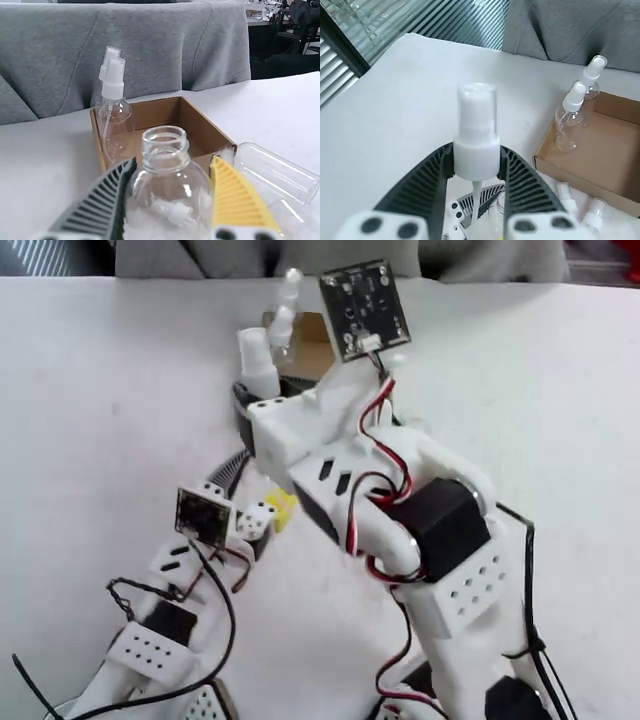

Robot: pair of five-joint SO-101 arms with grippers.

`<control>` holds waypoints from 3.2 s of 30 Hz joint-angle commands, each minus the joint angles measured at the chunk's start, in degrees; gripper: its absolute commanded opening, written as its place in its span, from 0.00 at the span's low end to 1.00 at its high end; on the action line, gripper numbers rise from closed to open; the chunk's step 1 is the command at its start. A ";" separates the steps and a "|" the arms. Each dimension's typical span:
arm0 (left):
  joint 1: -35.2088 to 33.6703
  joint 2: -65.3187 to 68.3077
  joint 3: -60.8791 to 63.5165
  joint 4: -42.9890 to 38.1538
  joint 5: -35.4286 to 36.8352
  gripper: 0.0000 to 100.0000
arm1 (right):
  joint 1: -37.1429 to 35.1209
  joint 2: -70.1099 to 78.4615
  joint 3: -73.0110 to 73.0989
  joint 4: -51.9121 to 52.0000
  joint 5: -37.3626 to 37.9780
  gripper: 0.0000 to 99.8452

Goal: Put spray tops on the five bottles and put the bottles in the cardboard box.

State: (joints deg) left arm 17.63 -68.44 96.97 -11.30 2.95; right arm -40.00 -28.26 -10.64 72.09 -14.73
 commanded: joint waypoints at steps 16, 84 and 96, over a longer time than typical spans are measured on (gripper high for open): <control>0.66 -1.27 -0.09 1.76 -0.26 0.06 | 6.29 -12.00 30.15 -41.27 -0.44 0.02; 0.48 -0.92 -0.09 1.76 -0.35 0.06 | -4.09 -22.02 65.23 -51.82 0.00 0.17; 0.57 -0.92 -0.09 1.76 -0.35 0.06 | -3.82 -29.67 64.88 -49.54 -0.09 0.19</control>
State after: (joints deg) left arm 17.63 -68.53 96.97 -9.63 2.95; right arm -43.78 -53.05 55.21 20.84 -15.60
